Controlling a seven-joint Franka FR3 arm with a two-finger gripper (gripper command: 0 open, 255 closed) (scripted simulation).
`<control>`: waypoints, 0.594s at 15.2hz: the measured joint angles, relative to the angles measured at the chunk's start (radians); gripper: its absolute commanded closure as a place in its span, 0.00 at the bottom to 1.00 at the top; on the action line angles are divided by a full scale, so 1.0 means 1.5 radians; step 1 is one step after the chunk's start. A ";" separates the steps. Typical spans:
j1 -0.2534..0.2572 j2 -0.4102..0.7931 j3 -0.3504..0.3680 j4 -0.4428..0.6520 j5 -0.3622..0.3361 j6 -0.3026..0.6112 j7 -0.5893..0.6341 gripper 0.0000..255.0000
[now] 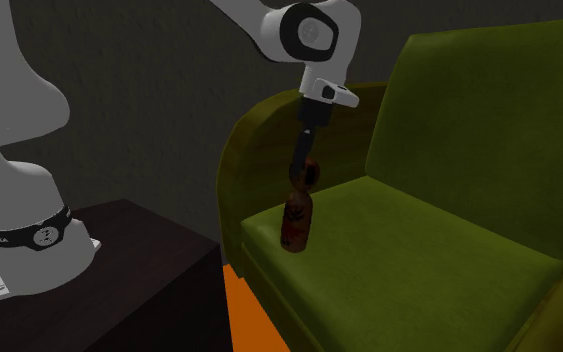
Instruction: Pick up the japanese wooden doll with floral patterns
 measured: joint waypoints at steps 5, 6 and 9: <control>-0.005 -0.023 0.007 0.017 0.015 -0.035 -0.010 1.00; -0.005 -0.025 0.007 0.024 0.017 -0.043 -0.013 1.00; -0.007 -0.035 0.010 0.039 0.024 -0.066 -0.017 1.00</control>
